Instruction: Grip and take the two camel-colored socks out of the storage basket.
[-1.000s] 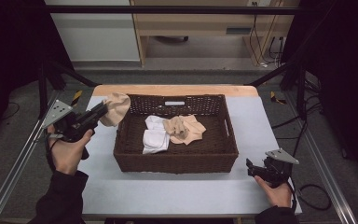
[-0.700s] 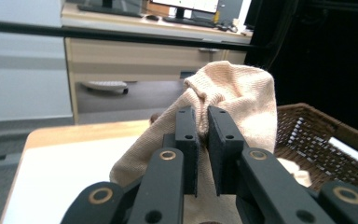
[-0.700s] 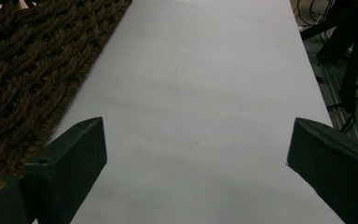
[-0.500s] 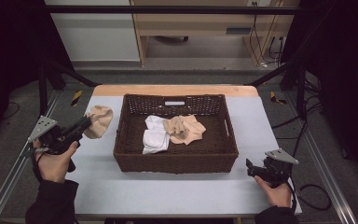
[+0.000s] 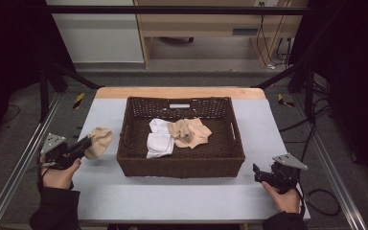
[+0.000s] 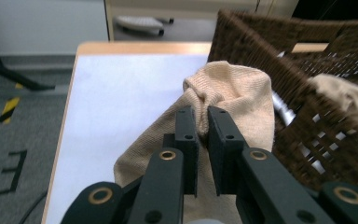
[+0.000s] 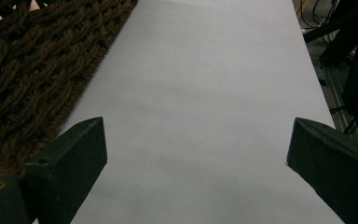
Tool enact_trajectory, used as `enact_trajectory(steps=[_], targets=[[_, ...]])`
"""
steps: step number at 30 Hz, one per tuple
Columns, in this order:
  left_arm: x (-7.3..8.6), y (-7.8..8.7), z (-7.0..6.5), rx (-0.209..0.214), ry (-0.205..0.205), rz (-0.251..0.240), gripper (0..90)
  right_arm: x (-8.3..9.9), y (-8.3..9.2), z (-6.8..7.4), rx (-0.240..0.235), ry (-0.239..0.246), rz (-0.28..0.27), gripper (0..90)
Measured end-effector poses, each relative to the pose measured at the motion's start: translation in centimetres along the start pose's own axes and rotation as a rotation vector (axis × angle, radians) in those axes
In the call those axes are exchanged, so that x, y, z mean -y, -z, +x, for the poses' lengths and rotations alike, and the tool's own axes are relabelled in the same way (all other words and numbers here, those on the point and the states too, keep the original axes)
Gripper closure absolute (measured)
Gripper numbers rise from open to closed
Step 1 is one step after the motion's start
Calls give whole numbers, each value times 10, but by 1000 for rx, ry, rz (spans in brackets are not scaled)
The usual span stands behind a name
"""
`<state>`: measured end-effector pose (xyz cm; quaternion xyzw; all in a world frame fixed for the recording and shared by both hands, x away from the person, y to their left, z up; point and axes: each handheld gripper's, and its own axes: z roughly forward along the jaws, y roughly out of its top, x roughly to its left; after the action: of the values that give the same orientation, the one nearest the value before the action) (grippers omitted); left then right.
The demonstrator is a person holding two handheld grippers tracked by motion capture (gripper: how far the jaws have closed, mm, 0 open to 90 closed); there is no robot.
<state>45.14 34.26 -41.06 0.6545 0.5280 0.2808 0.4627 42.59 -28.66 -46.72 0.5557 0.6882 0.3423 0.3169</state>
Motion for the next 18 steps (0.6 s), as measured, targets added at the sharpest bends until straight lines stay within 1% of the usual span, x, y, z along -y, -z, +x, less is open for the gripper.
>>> enact_trajectory(steps=[2,3,5,9,11,14,15,17,18], targets=[[4,-3,2,-3,5,23,821,0,0,0,-1,-3,2,52],[7,-5,2,-1,4,49,821,0,0,0,-1,-1,2,52],[11,-9,2,5,8,86,820,0,0,0,0,0,3,52],[19,-16,1,-5,-17,135,817,0,0,0,0,0,3,52],[22,-20,0,0,-32,156,804,0,0,0,0,1,3,52],[26,-24,0,-1,-47,181,752,0,0,0,-1,1,5,52],[27,-25,0,-3,-43,182,742,0,0,0,-1,2,6,52],[27,-25,0,-5,-40,181,691,0,0,0,0,1,3,52],[26,-25,0,-8,-33,172,665,0,0,0,0,1,4,52]])
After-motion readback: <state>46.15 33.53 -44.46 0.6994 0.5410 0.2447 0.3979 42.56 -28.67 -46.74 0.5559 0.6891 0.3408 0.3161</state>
